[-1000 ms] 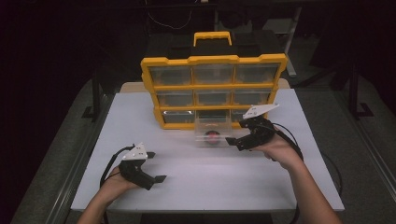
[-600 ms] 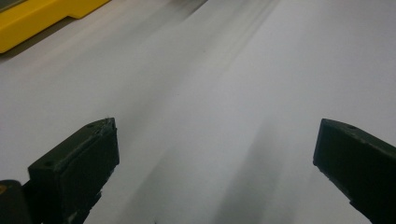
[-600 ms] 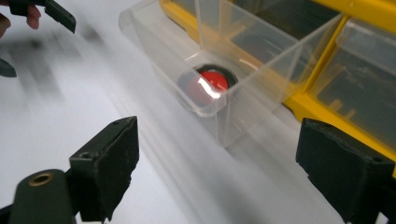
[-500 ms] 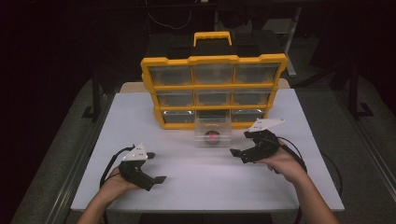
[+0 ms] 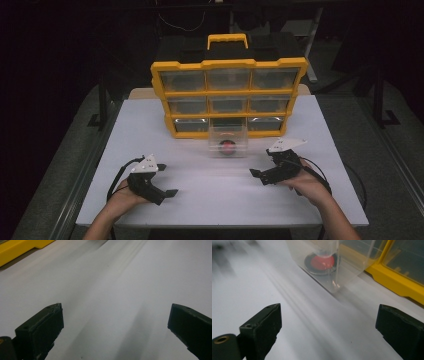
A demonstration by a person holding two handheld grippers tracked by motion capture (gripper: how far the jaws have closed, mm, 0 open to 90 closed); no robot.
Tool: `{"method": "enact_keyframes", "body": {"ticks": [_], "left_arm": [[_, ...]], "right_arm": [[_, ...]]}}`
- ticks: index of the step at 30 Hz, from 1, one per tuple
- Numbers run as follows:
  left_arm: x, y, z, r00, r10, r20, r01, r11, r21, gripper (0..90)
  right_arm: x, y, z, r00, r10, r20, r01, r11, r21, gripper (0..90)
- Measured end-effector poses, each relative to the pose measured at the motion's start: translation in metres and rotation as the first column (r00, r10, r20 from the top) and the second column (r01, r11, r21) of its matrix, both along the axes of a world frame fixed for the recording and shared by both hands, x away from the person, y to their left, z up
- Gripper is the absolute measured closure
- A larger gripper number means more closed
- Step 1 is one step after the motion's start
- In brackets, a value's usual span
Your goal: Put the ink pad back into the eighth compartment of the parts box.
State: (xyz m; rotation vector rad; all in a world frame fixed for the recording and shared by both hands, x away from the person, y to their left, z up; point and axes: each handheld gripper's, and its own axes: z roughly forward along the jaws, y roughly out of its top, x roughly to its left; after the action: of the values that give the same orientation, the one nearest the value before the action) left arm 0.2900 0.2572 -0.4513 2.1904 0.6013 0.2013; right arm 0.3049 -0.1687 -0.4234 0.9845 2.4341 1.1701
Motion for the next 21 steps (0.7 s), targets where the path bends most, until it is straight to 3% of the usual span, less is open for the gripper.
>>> {"method": "enact_keyframes", "body": {"ticks": [21], "left_arm": [[-0.002, 0.001, 0.0, 1.0, 0.005, 0.001, -0.005, 1.0, 0.002, 0.0]], "right_arm": [[-0.022, -0.012, -0.025, 0.9997, -0.022, -0.01, 0.022, 0.9996, -0.02, 1.2]]}}
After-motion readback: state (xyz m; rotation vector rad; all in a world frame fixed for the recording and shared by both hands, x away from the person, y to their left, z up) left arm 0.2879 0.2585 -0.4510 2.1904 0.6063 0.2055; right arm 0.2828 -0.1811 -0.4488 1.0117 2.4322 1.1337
